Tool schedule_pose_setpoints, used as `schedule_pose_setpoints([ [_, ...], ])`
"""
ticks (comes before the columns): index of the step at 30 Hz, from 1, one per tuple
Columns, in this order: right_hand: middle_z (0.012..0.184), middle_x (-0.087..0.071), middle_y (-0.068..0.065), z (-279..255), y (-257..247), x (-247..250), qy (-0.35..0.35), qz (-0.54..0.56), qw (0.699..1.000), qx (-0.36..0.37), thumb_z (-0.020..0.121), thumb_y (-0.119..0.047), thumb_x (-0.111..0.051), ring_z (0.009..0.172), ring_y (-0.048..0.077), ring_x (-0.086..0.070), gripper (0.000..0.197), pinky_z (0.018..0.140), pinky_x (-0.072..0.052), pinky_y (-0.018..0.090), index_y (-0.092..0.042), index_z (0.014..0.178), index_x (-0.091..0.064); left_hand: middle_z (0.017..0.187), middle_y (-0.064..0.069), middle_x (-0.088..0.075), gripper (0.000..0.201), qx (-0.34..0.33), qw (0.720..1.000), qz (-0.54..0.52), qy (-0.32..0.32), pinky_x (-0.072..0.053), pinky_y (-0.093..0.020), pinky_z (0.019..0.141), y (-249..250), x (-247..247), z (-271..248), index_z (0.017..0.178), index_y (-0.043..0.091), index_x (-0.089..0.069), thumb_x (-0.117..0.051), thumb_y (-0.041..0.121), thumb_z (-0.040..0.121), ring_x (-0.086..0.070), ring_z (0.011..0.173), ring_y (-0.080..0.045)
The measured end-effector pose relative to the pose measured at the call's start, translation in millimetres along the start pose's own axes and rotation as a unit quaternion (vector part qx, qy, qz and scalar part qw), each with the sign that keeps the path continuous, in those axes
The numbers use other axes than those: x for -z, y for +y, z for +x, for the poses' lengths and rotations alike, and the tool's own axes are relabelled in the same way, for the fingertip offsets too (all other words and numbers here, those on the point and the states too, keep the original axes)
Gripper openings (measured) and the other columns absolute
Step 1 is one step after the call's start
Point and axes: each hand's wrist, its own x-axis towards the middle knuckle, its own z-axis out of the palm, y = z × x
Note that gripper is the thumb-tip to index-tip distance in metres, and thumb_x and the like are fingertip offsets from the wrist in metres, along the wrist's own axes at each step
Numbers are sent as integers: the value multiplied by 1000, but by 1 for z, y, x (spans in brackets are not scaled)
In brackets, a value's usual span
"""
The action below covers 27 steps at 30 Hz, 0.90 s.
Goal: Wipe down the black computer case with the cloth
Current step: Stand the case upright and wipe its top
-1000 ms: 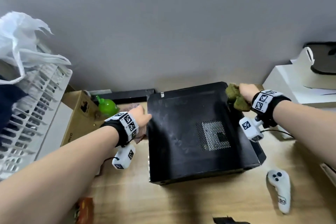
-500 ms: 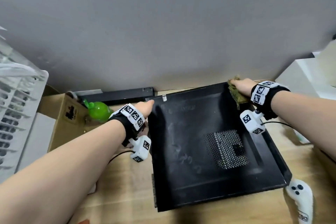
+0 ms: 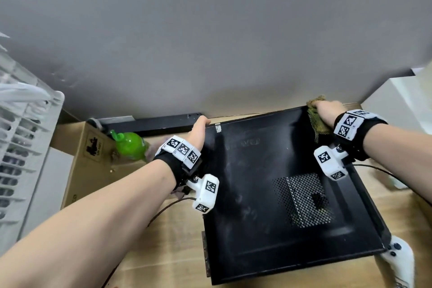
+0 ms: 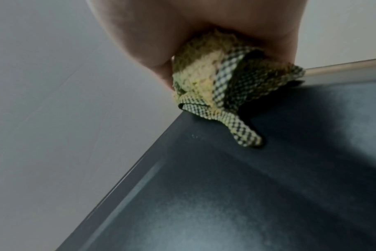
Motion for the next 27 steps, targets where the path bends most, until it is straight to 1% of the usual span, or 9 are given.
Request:
schedule_pose_setpoints([
  [2, 134, -52, 22, -7, 3, 10, 11, 26, 1000, -11, 89, -50, -48, 119, 39, -53, 58, 93, -39, 33, -10, 130, -56, 92, -11, -61, 59, -16, 1000, 5, -2, -37, -31, 65, 3, 1, -7, 91, 10, -60, -53, 57, 55, -51, 68, -18],
  [4, 133, -53, 24, -17, 4, 23, 20, 58, 998, -10, 93, -45, -45, 121, 38, -51, 57, 95, -41, 35, -2, 129, -55, 95, -18, -64, 76, -28, 999, 19, 2, -40, -35, 72, 6, 4, -7, 96, 2, -64, -52, 61, 50, -51, 72, -24],
  [7, 130, -56, 24, -40, 5, 49, 87, 119, 989, -14, 87, -46, -52, 120, 39, -52, 61, 101, -40, 37, 1, 126, -56, 95, -13, -62, 58, -23, 999, 34, 8, -45, -44, 82, 22, 7, -25, 82, 16, -72, -52, 64, 55, -55, 81, -29],
  [10, 132, -54, 24, -63, 3, 76, 130, 164, 978, -3, 79, -51, -49, 121, 40, -51, 68, 103, -36, 37, -4, 127, -55, 105, -14, -68, 43, -64, 996, 63, 29, -47, -52, 98, 46, 9, -64, 68, 31, -67, -43, 66, 61, -62, 96, -34],
  [13, 132, -55, 23, -89, 7, 99, 158, 209, 965, 18, 84, -47, -49, 120, 39, -51, 63, 103, -36, 37, -2, 127, -54, 109, -13, -67, 40, -100, 990, 74, 65, -44, -53, 101, 58, 19, -102, 65, 36, -63, -36, 66, 64, -60, 107, -36],
  [15, 132, -54, 22, -106, 15, 110, 174, 227, 958, 30, 85, -47, -48, 121, 39, -51, 62, 104, -35, 38, -1, 127, -53, 104, -11, -69, 39, -101, 991, 54, 75, -44, -55, 103, 58, 25, -117, 60, 35, -64, -43, 68, 60, -62, 107, -36],
  [19, 124, -60, 23, -140, 41, 121, 184, 253, 949, 49, 86, -44, -49, 113, 40, -55, 56, 97, -40, 37, 0, 119, -60, 72, 2, -60, 40, -99, 993, -3, 66, -50, -48, 95, 46, 33, -154, 62, 26, -63, -51, 64, 56, -59, 77, -25],
  [23, 113, -63, 21, -168, 73, 130, 164, 236, 955, 71, 85, -47, -48, 108, 39, -57, 55, 92, -41, 37, -1, 111, -64, 60, 6, -50, 30, -95, 994, -8, 52, -47, -35, 76, 32, 34, -207, 70, 24, -53, -48, 53, 71, -50, 51, -16],
  [27, 86, -55, 14, -191, 94, 136, 150, 211, 960, 103, 88, -40, -46, 85, 35, -54, 40, 81, -39, 35, -4, 88, -62, 78, -2, -54, 30, -95, 994, -7, 59, -51, -36, 79, 13, 36, -224, 83, 21, -58, -50, 48, 72, -54, 68, -21],
])
